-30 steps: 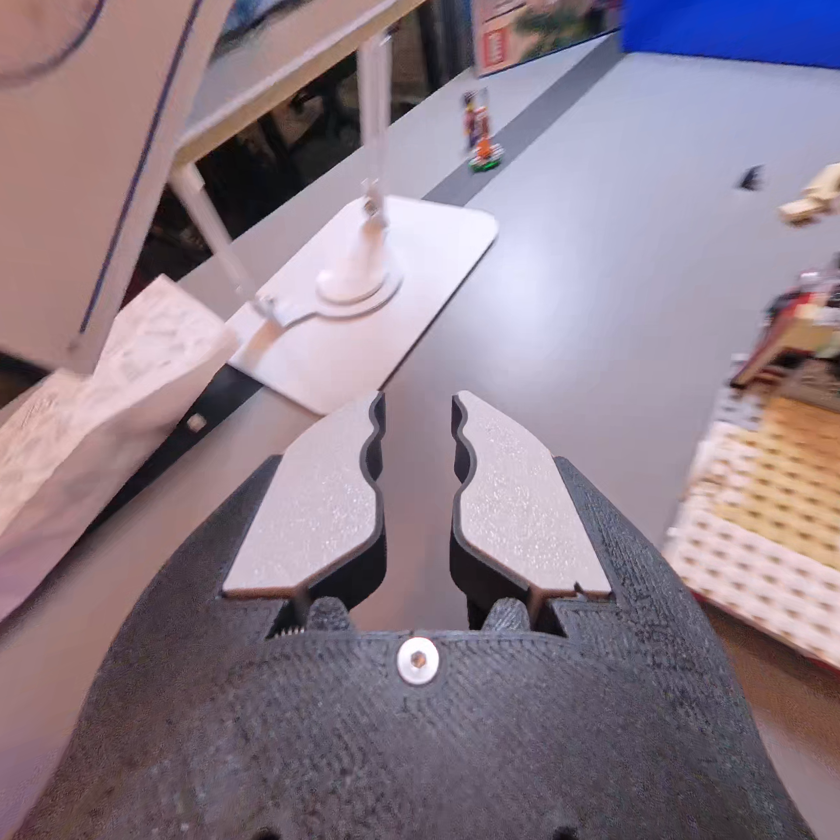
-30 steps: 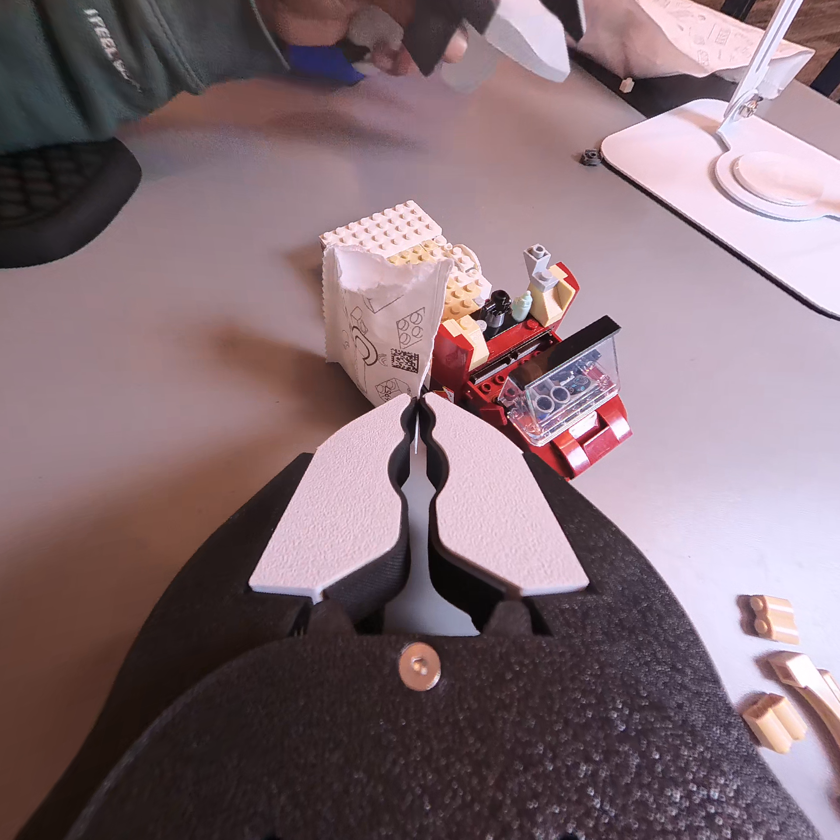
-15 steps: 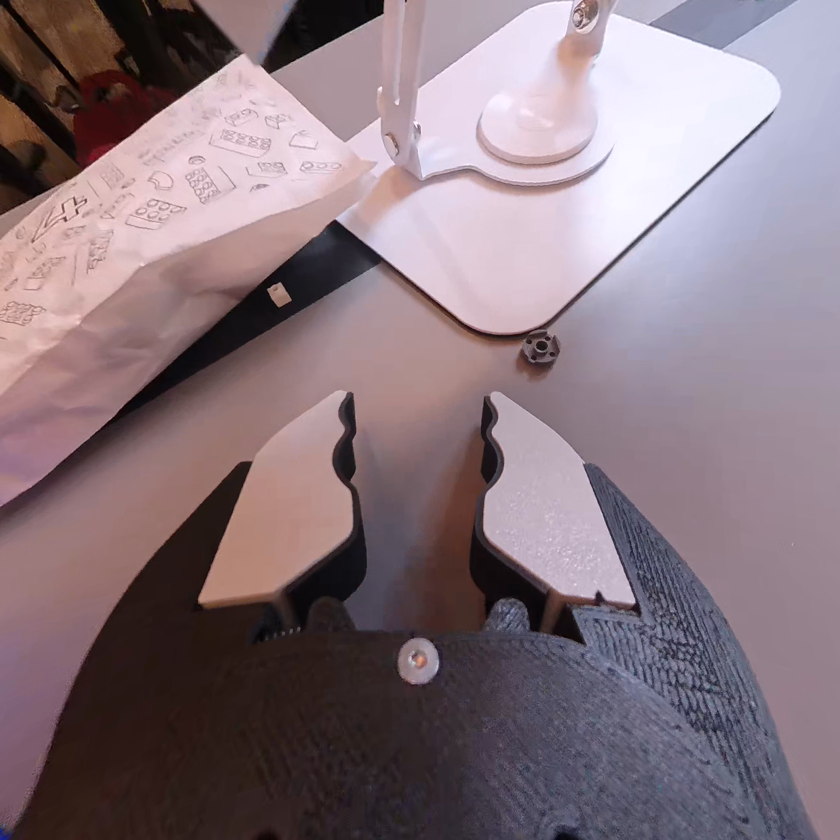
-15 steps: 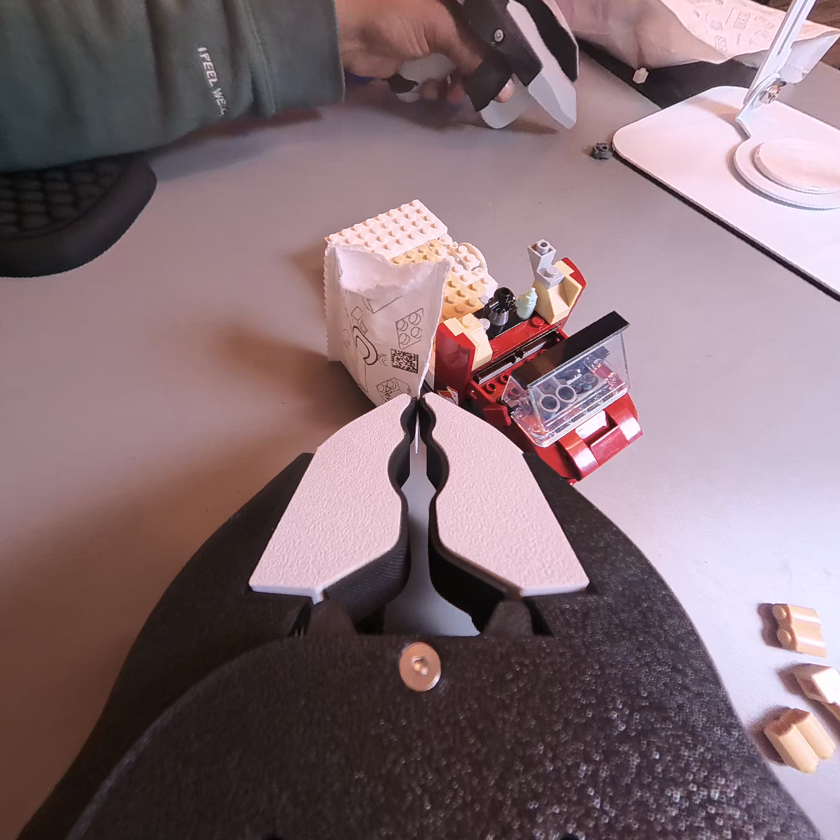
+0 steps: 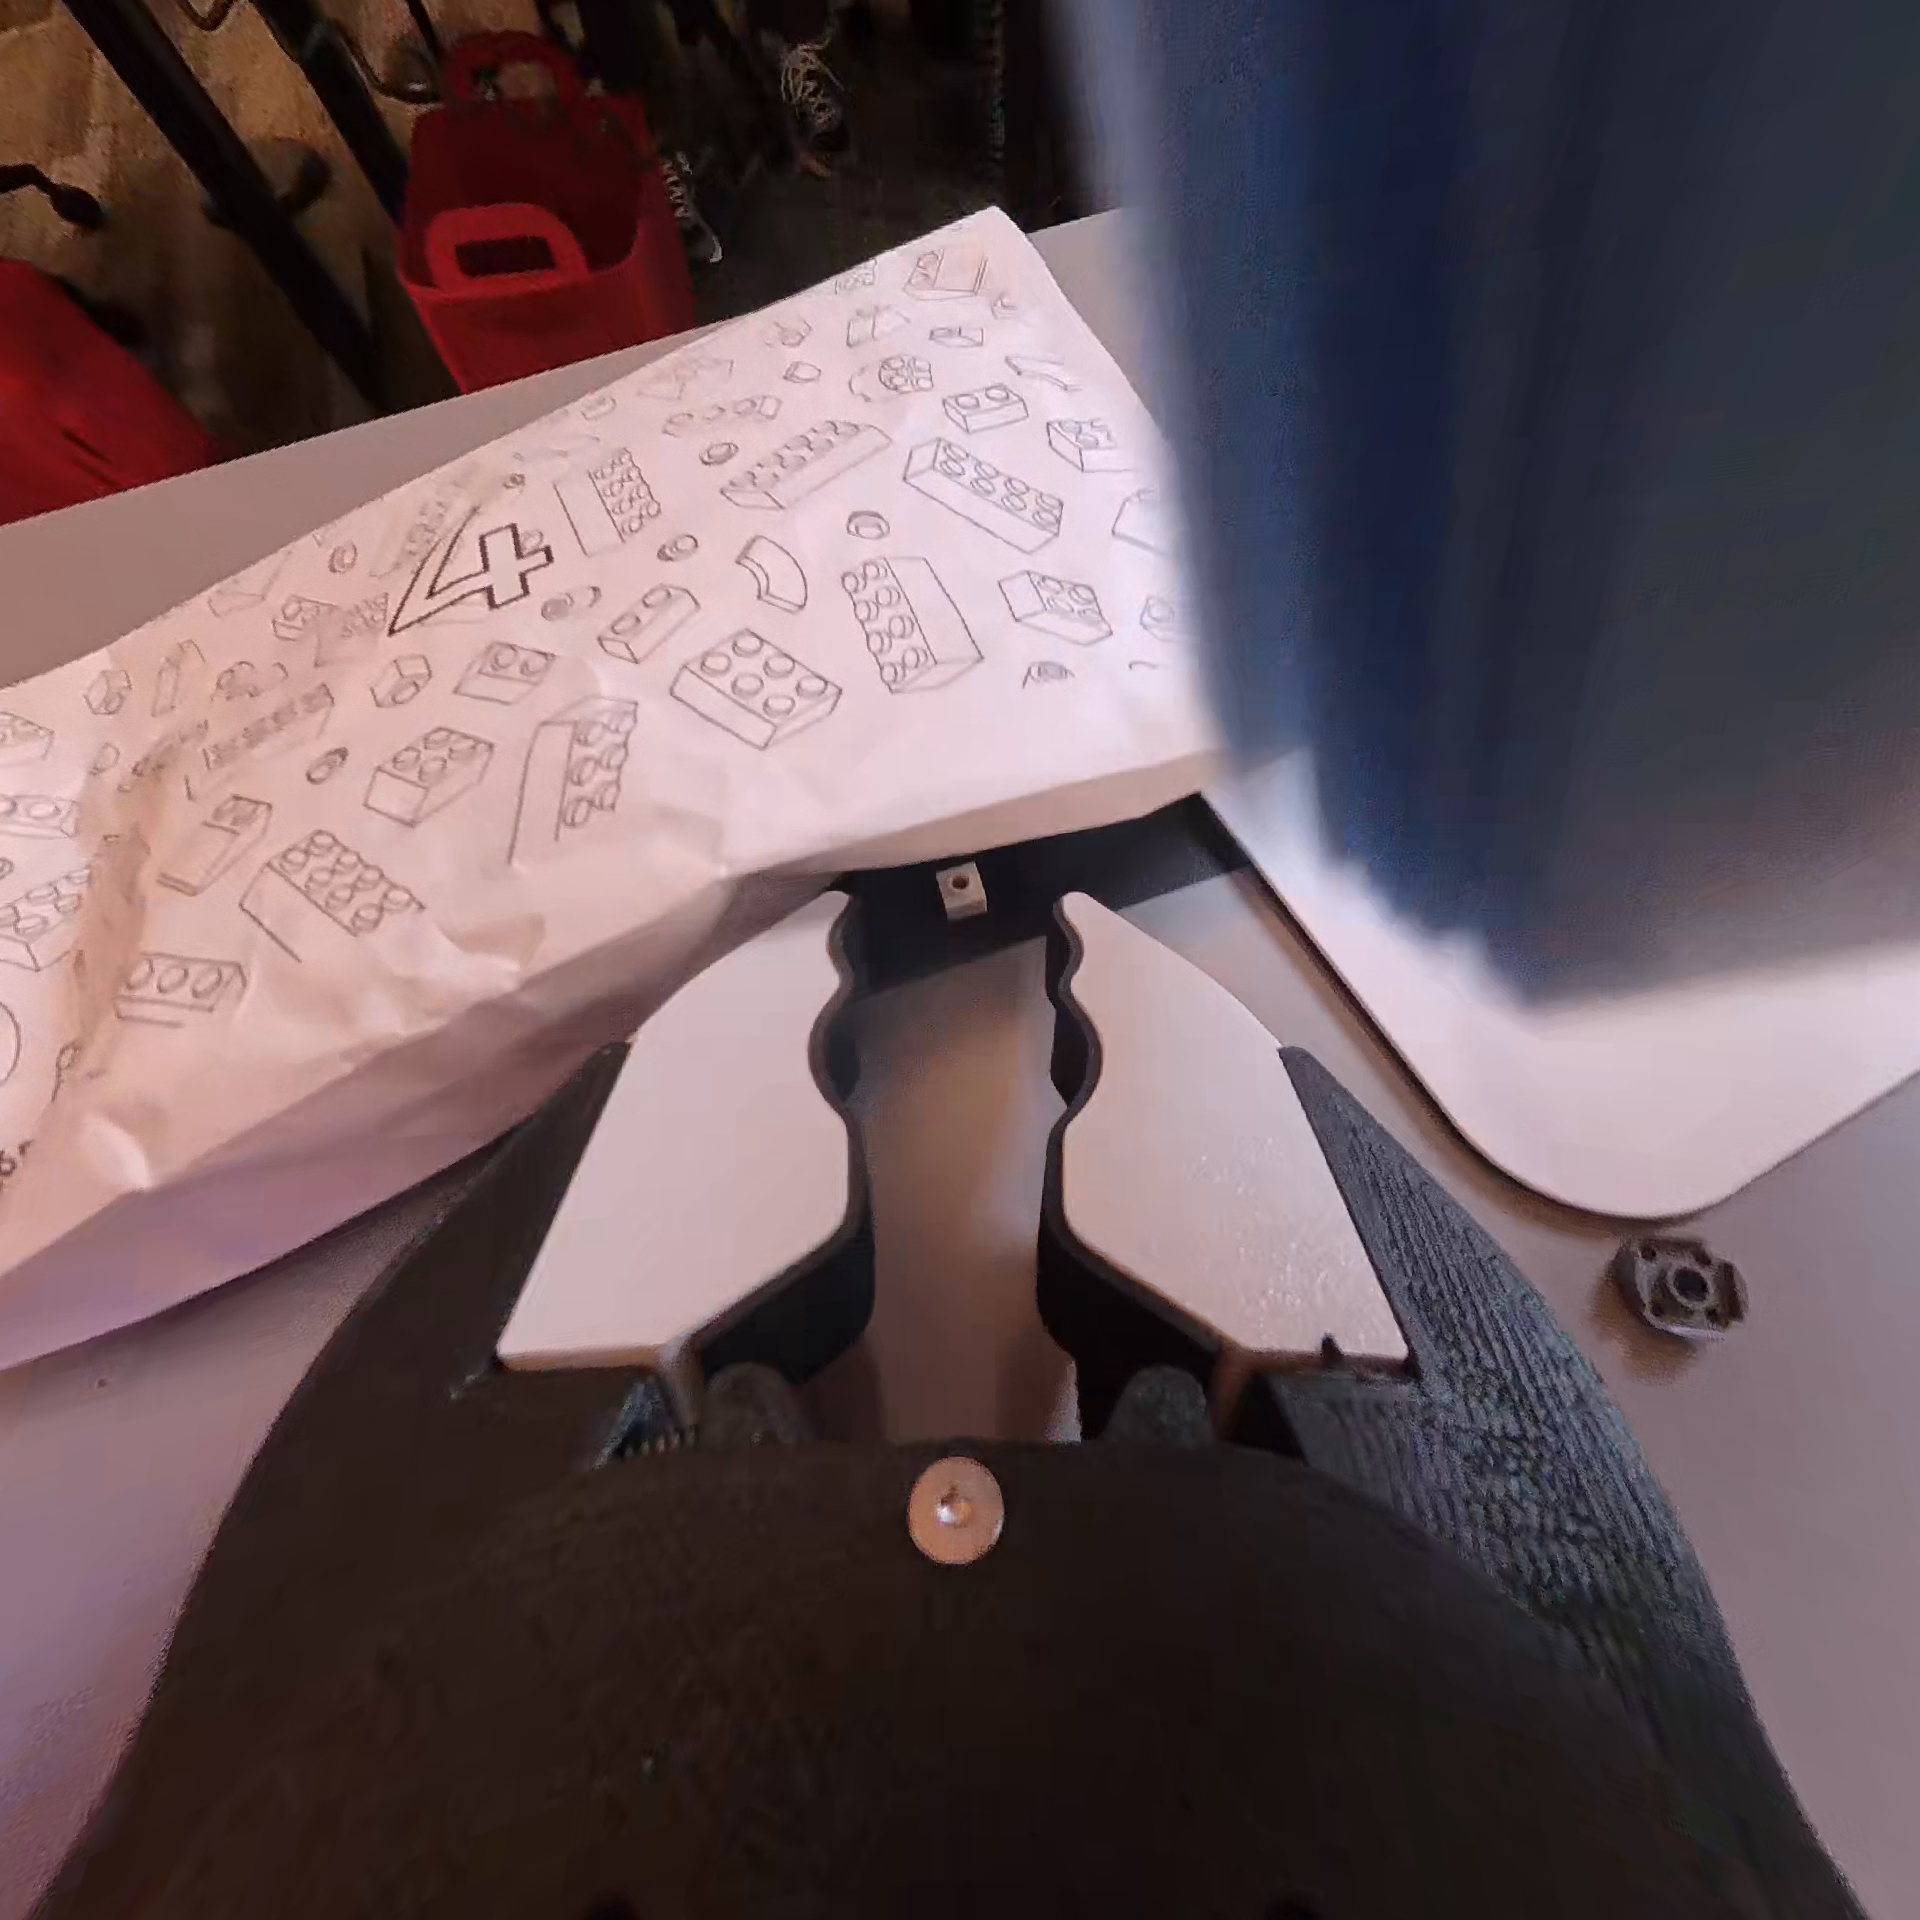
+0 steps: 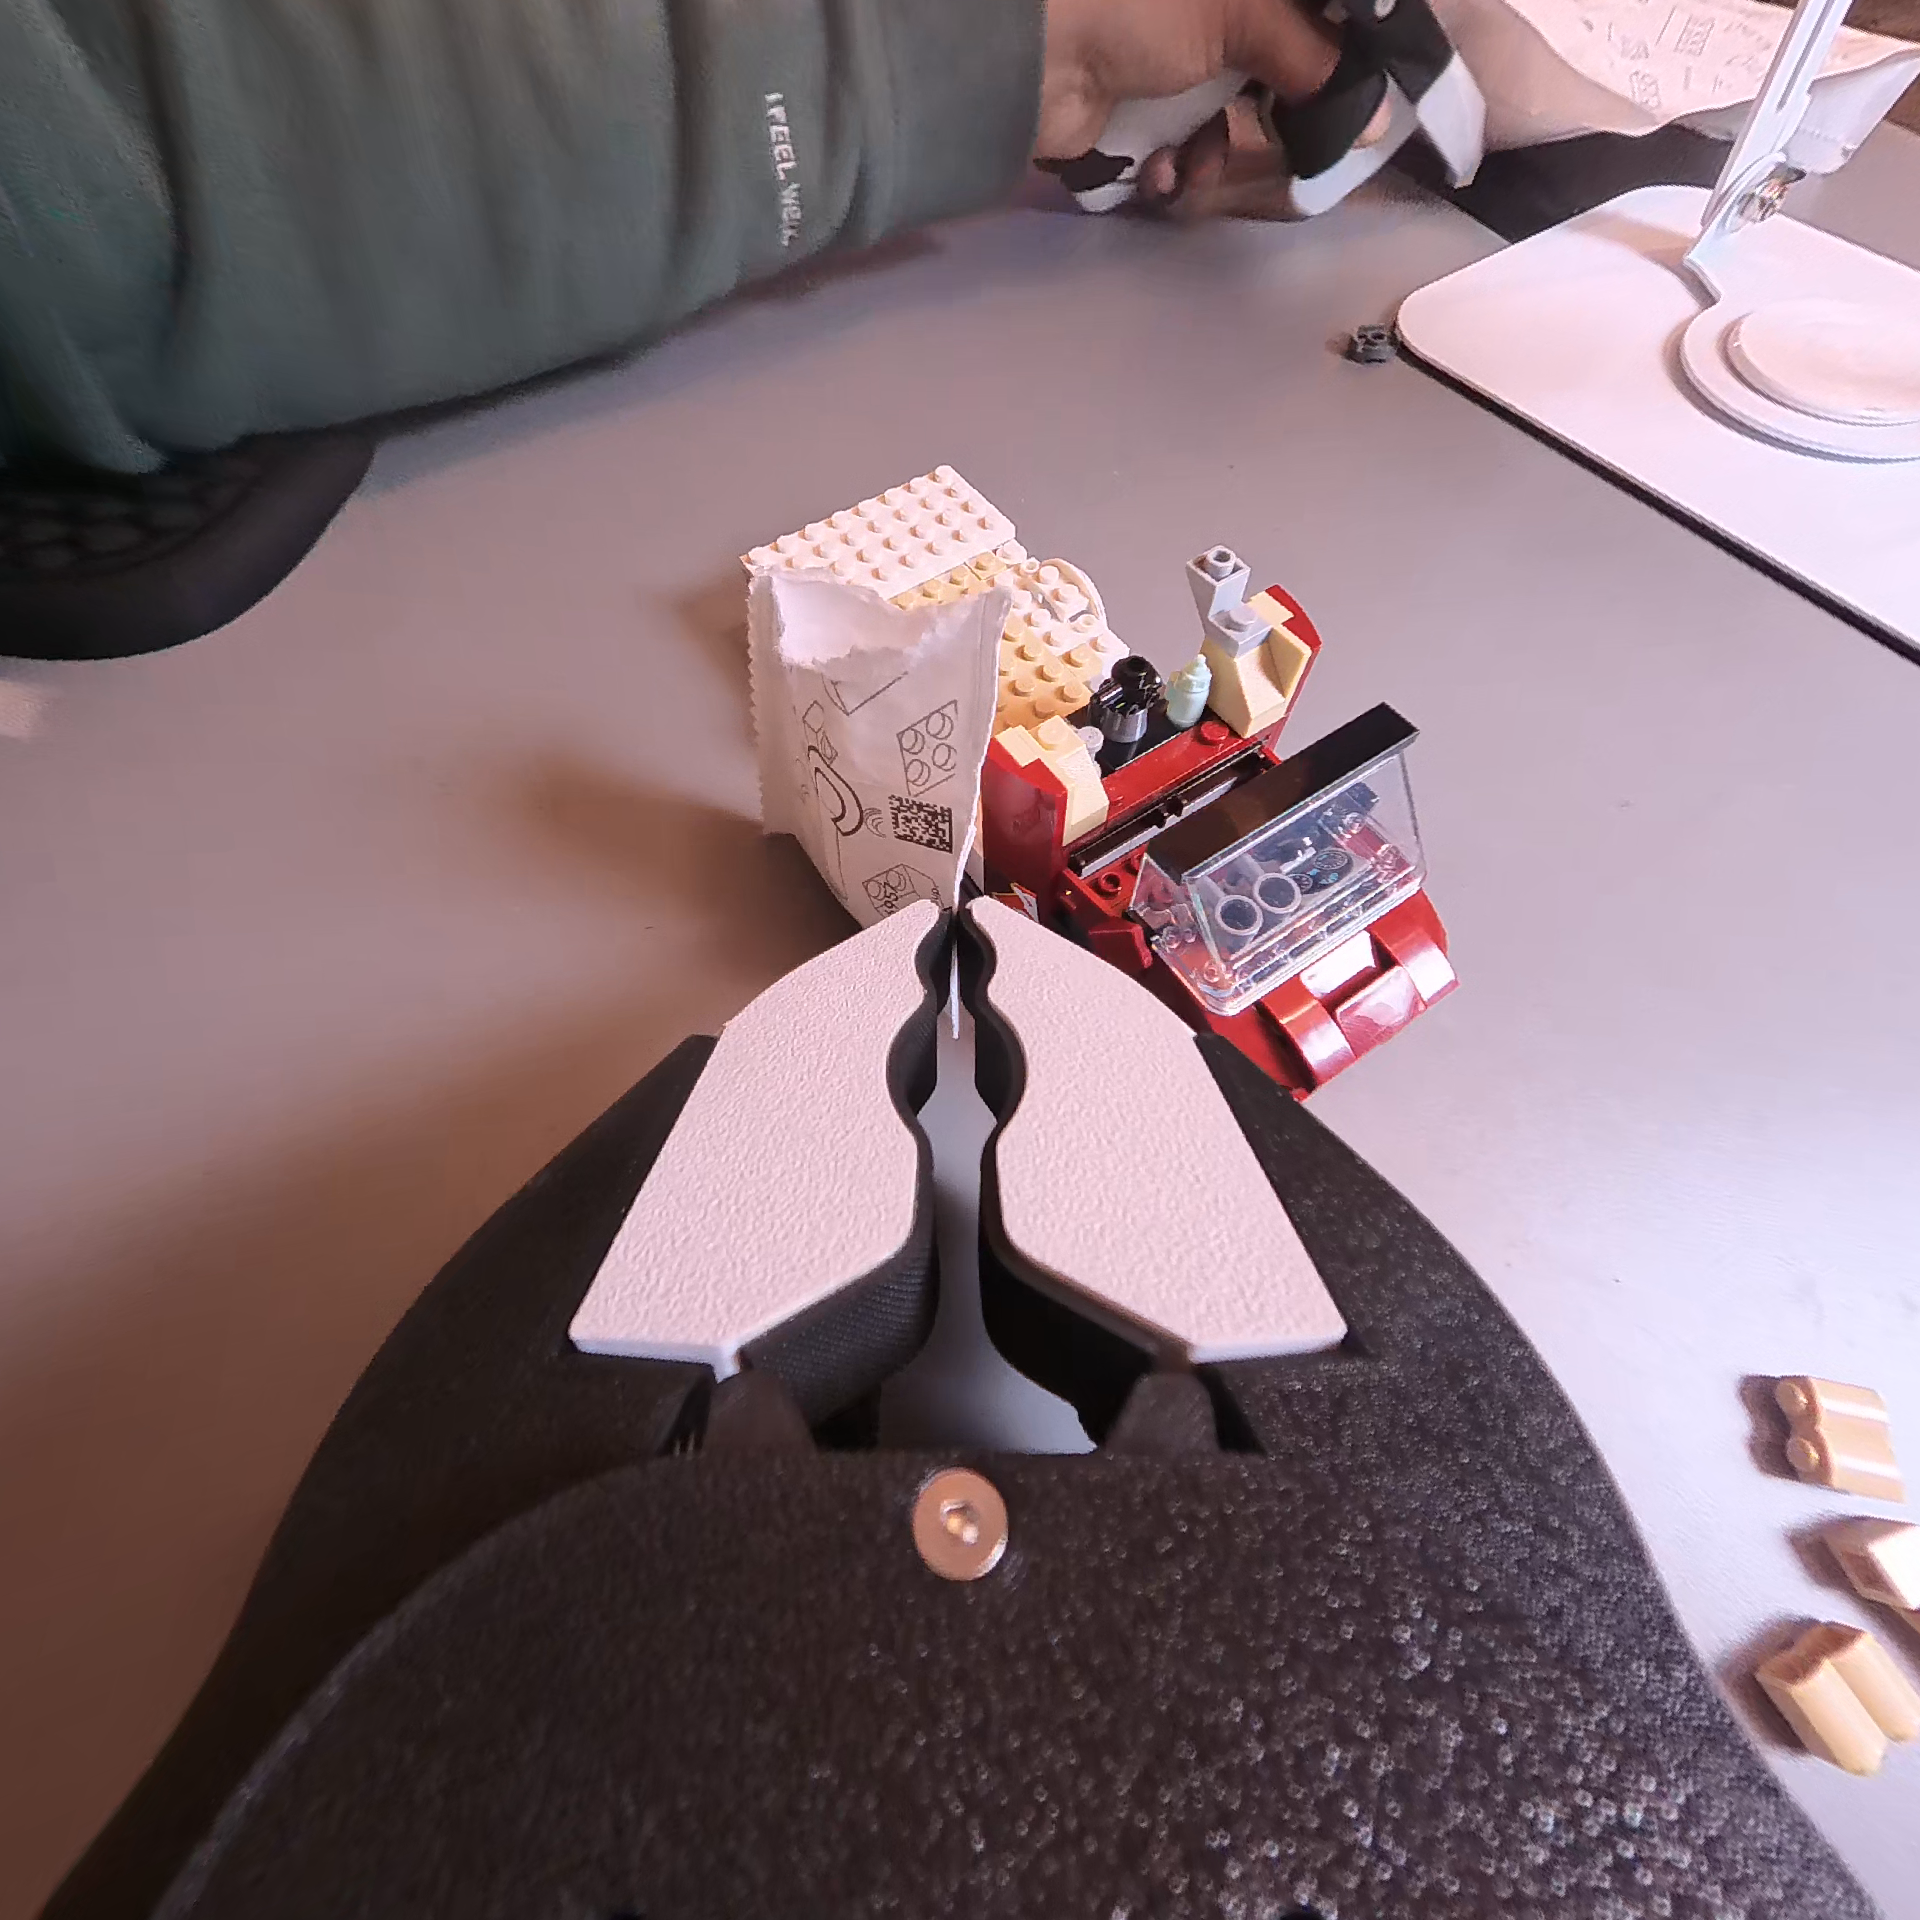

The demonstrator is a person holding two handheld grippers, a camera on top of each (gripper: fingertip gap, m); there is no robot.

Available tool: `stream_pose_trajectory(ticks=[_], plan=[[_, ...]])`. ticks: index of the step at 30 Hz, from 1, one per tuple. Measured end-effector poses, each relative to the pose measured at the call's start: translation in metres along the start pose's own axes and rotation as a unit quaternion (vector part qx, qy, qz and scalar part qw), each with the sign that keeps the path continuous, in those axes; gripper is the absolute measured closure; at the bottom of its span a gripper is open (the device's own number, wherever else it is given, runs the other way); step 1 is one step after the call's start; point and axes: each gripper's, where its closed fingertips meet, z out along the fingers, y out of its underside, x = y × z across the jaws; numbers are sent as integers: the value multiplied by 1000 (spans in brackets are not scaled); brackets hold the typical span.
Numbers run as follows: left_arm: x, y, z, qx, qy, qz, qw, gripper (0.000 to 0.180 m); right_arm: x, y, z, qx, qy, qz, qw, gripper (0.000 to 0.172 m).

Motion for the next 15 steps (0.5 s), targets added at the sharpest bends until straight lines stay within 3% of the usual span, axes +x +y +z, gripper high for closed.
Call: stream_pose_trajectory(ticks=[10,15], plan=[[1,-1,5,-7,17,17,1000,180,1,0,0,-1,-5,11,1000,171],[-2,3,2,-11,6,29,999,180,2,0,0,1,-5,12,1000,171]])
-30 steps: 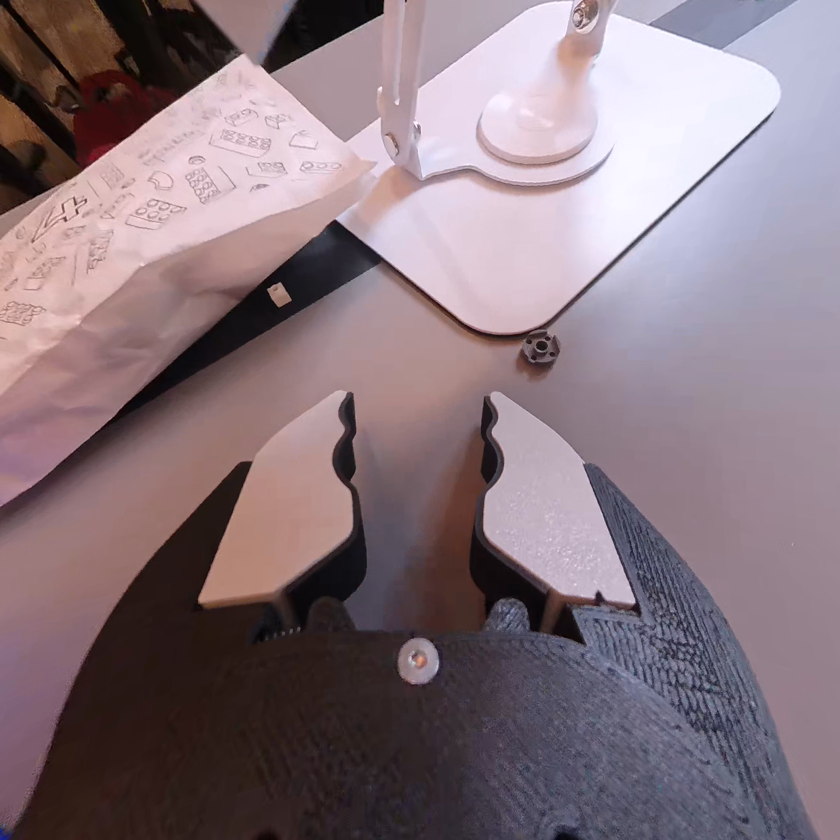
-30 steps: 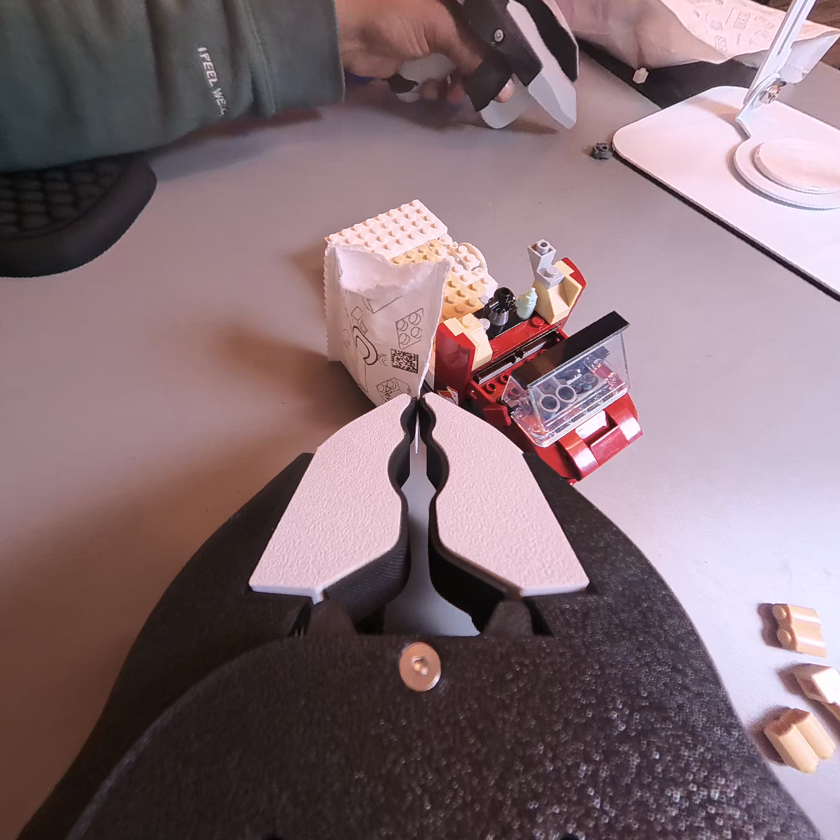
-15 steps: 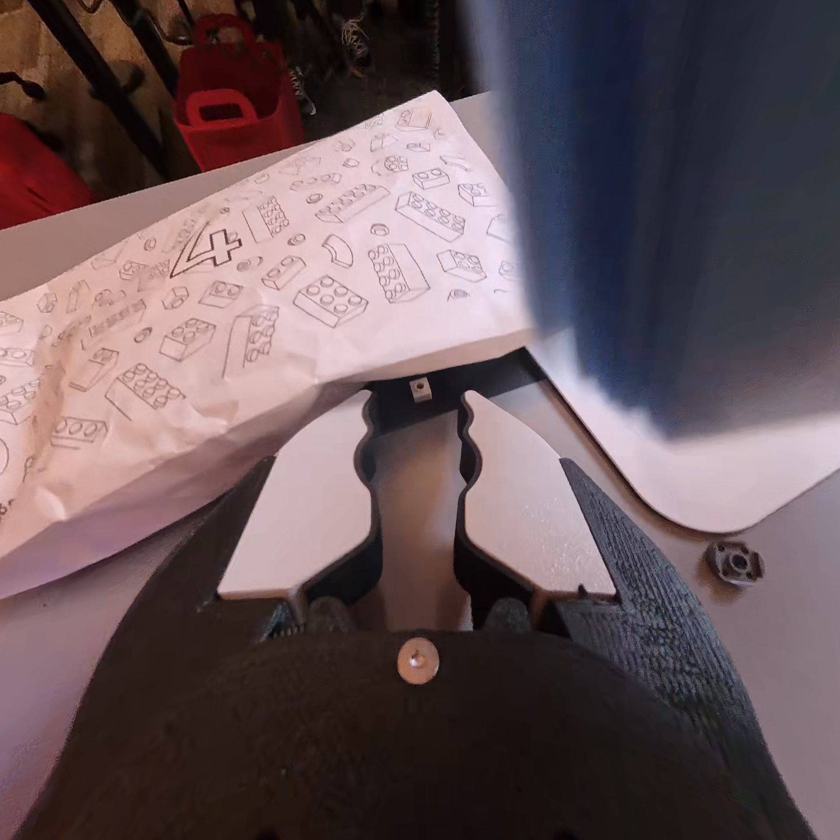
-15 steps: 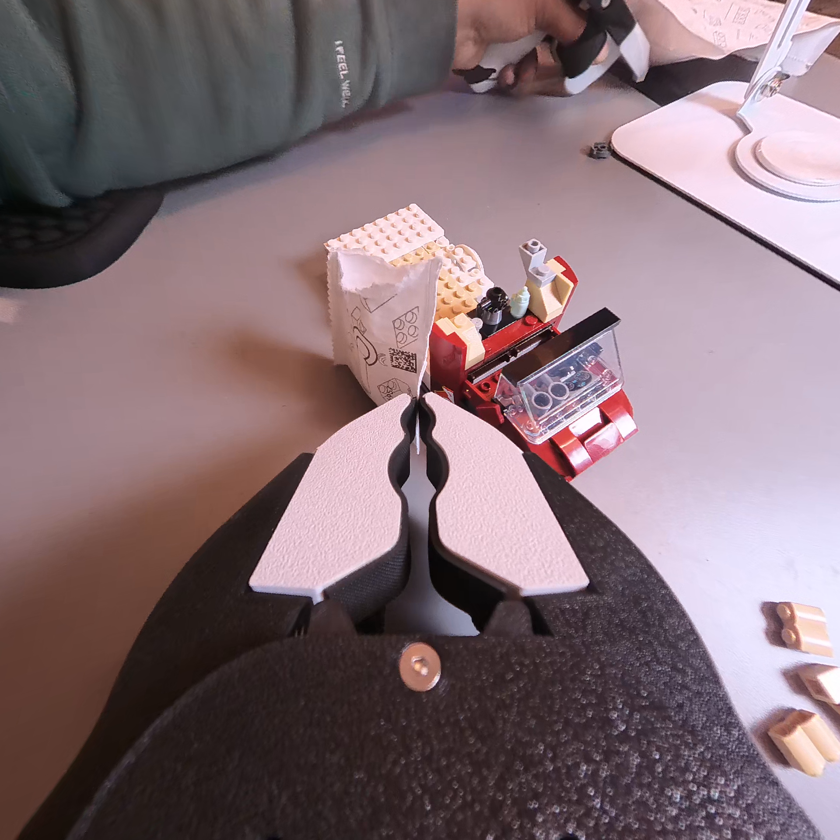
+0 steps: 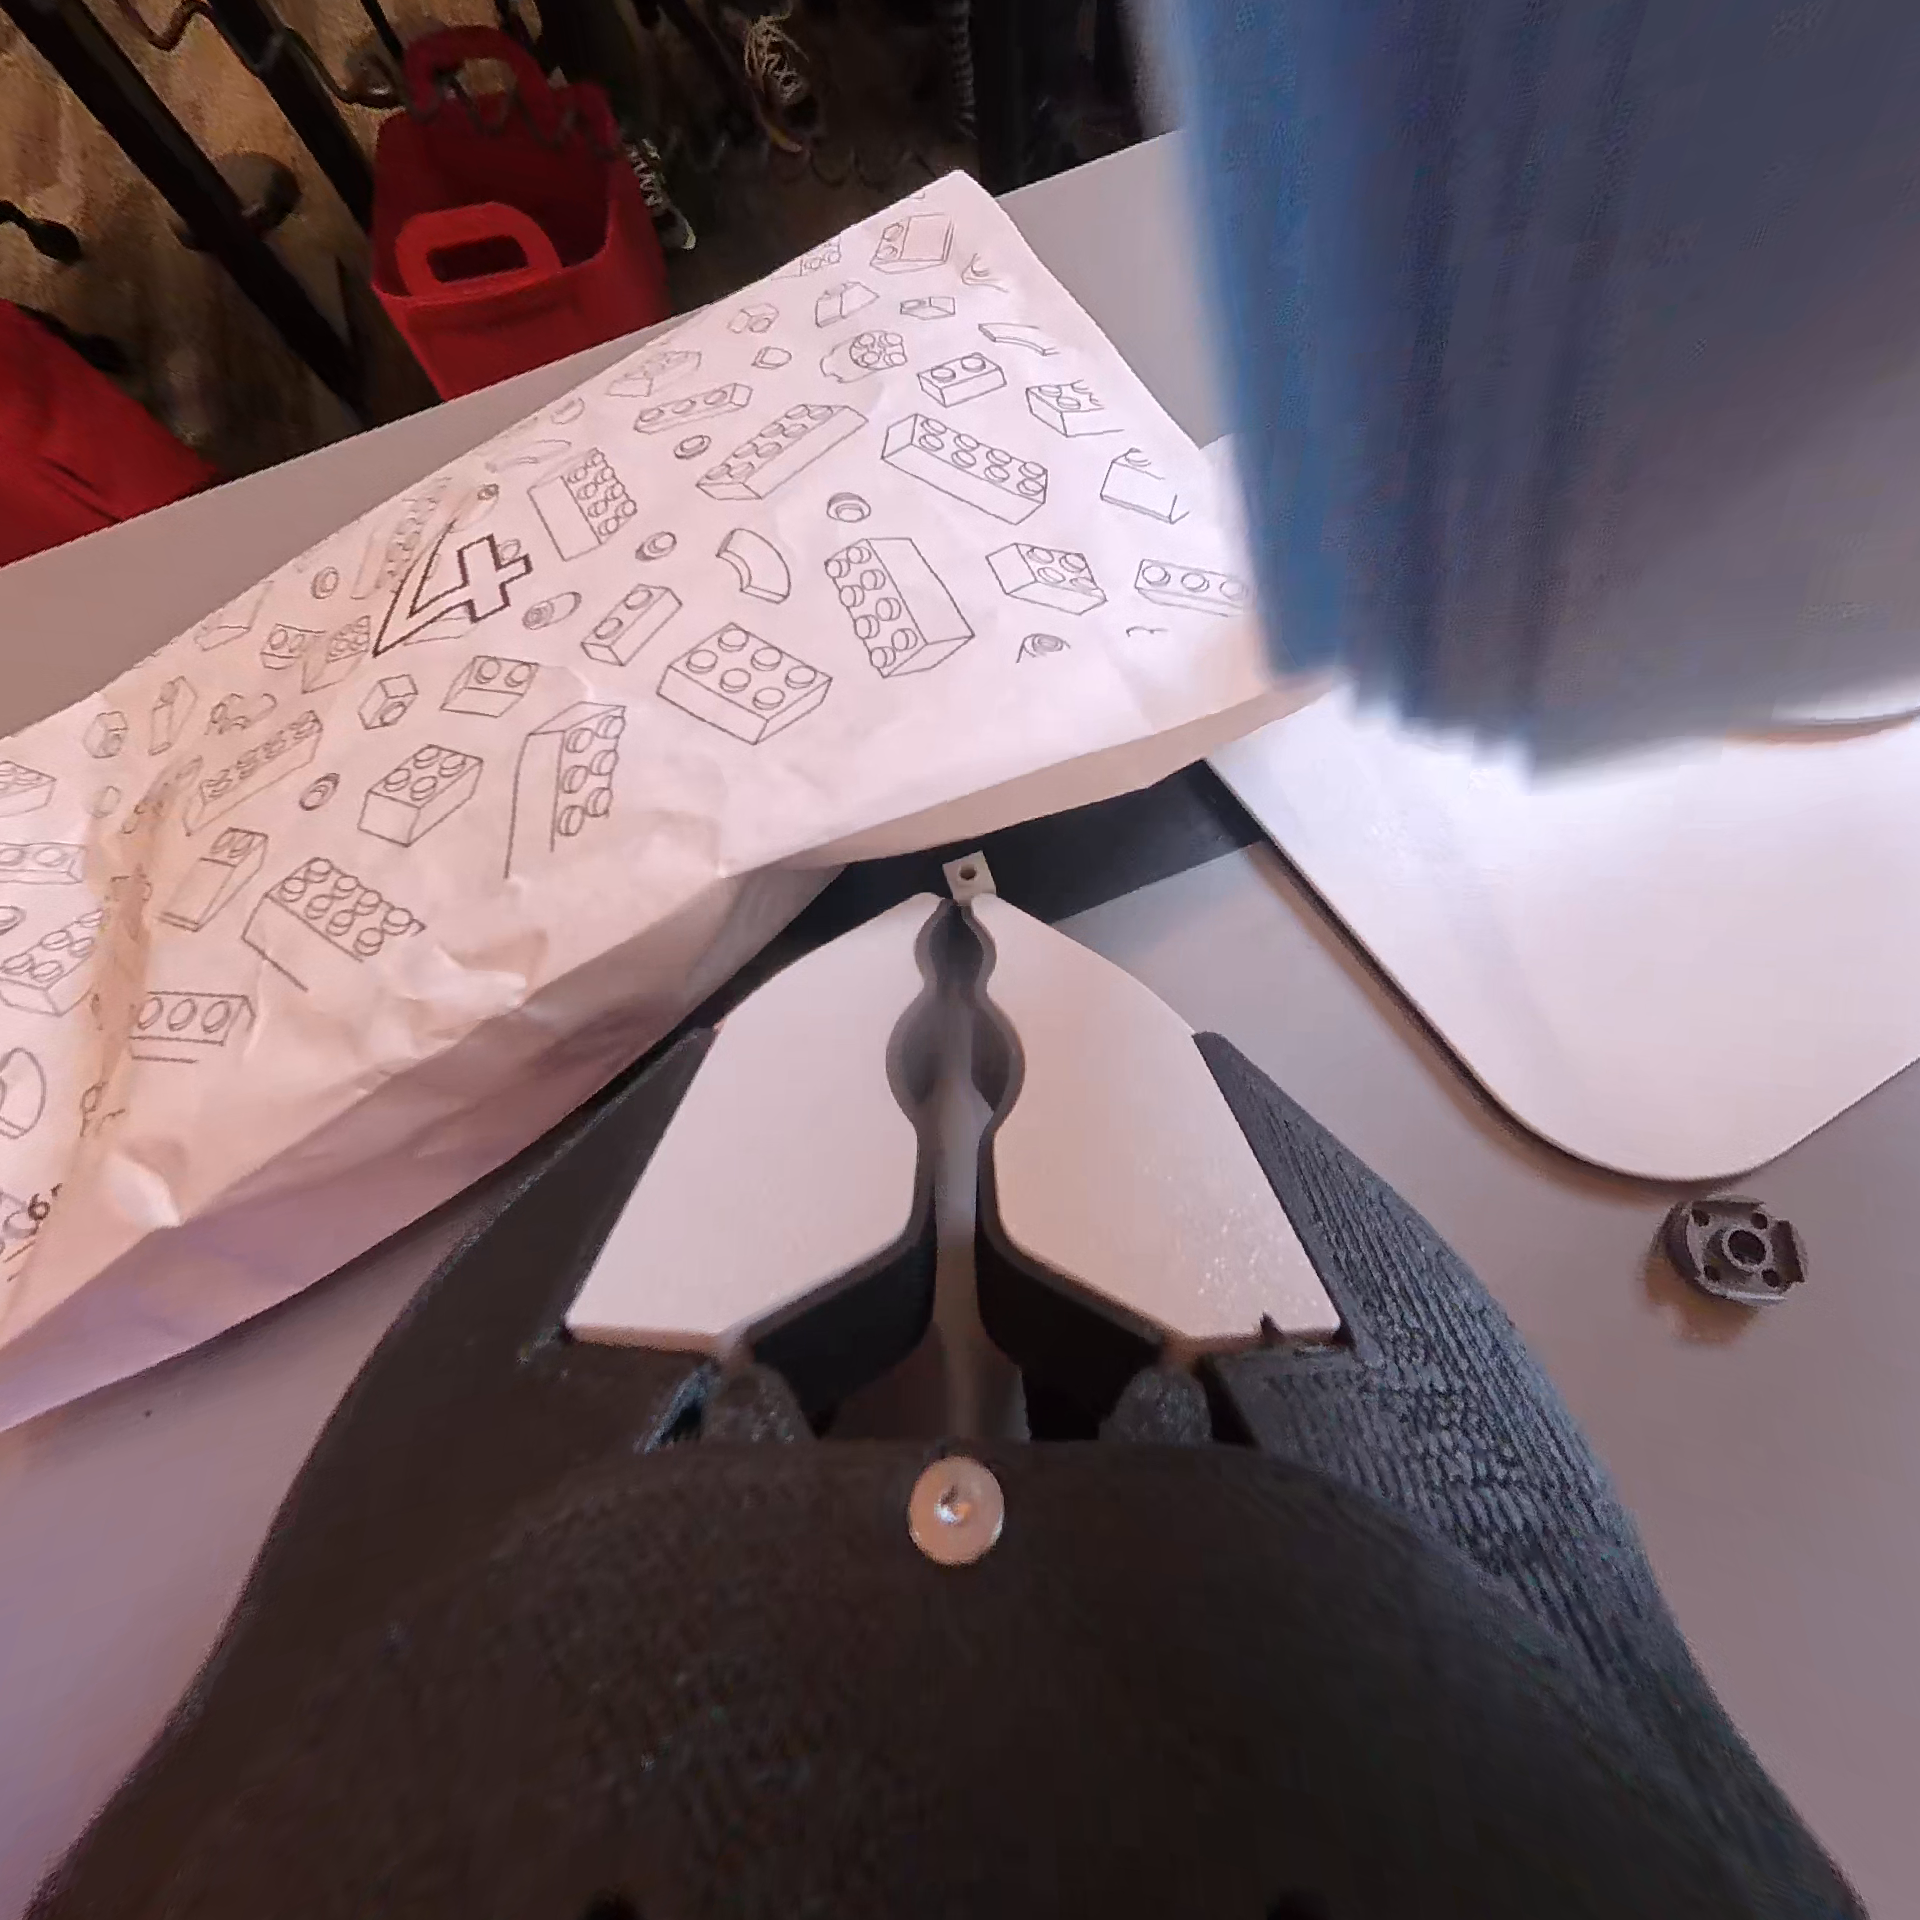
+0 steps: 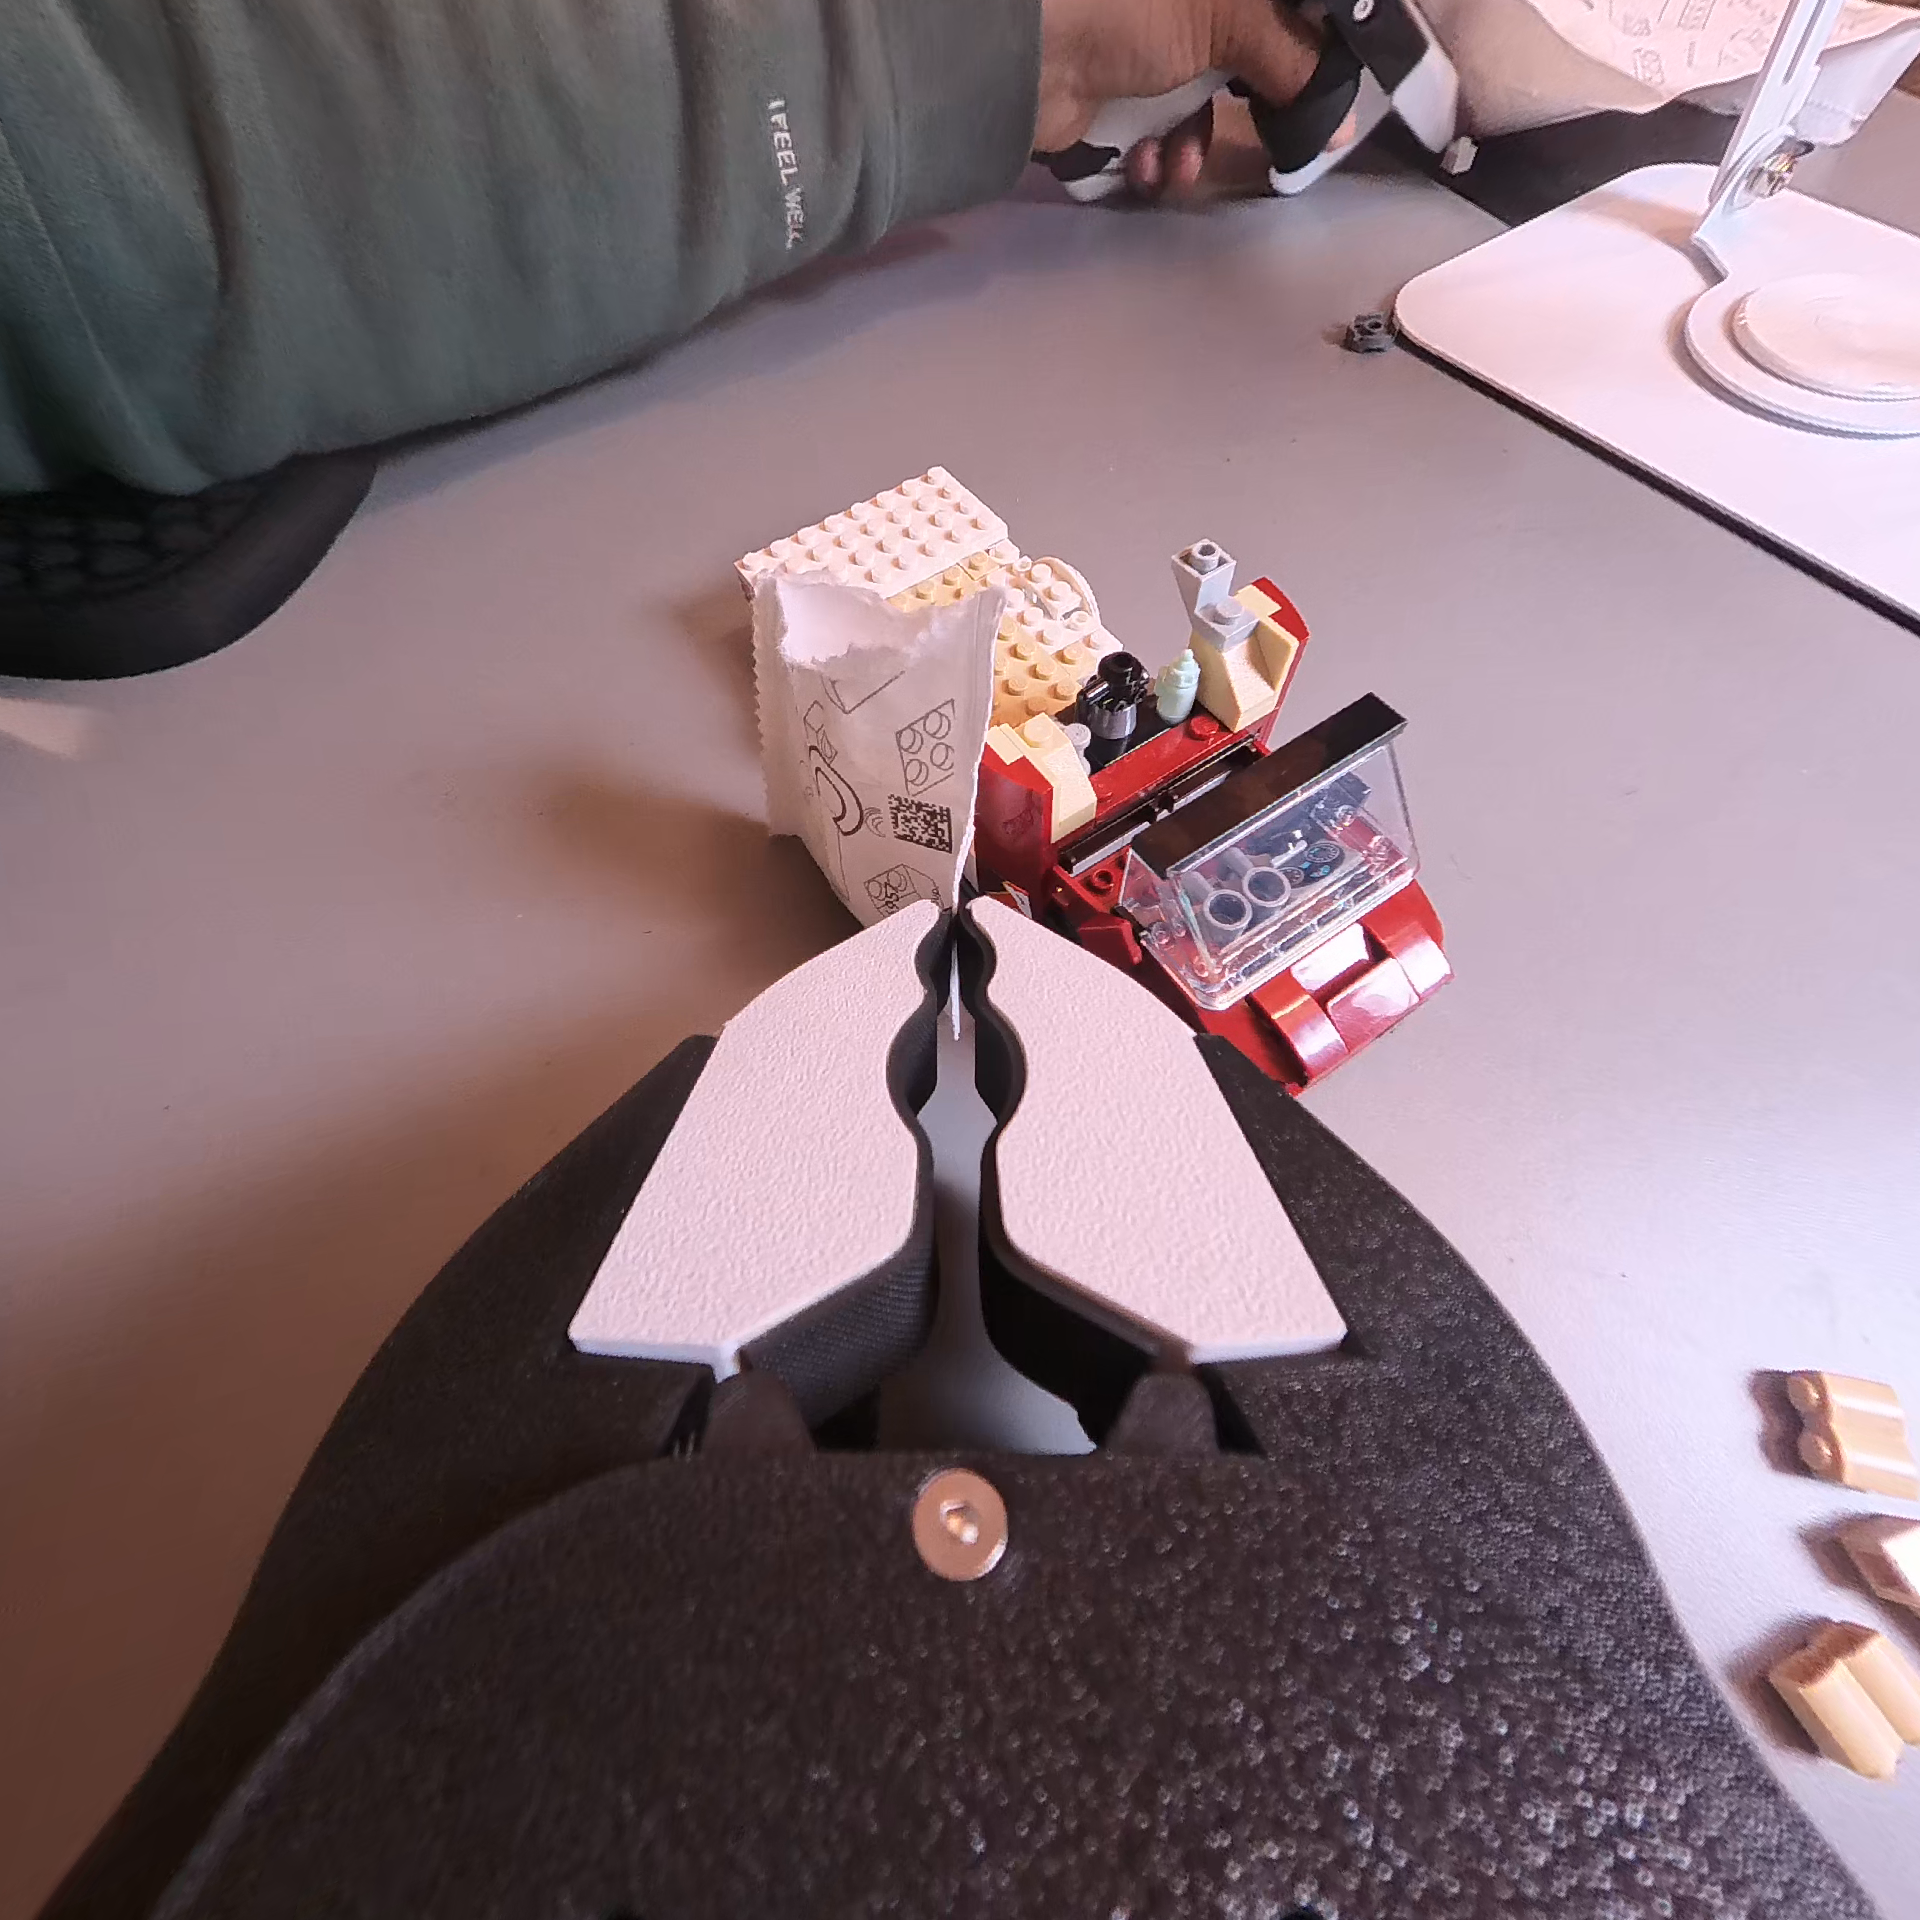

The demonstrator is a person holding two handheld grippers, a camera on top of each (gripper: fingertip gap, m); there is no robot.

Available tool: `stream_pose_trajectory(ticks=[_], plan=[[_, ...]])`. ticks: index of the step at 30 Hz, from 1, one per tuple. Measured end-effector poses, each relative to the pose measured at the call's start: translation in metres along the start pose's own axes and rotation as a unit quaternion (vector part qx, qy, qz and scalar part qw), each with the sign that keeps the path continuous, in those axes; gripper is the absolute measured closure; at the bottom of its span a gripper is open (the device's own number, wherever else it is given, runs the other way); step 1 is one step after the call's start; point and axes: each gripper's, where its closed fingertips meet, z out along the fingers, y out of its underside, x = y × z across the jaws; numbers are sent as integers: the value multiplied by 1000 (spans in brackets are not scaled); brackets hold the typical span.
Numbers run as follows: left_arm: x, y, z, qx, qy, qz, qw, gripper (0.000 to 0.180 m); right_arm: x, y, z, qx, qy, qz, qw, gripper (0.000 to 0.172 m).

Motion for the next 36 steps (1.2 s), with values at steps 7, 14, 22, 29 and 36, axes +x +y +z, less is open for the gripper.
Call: stream_pose_trajectory(ticks=[7,14,22,29,36], plan=[[13,14,-33,21,-31,144,989,159,-1,0,0,-1,-5,2,1000,171],[19,10,-29,35,-17,225,973,146,-2,1,0,-2,1,-9,1000,171],[-8,-19,-50,158,36,-23,987,148,-2,2,0,-7,-1,-9,1000,171],[-22,-4,-44,113,125,-39,985,154,-2,3,0,-8,-3,-7,1000,171],[-20,1,-28,74,199,77,974,158,-2,4,0,-11,-9,-1,1000,171]])
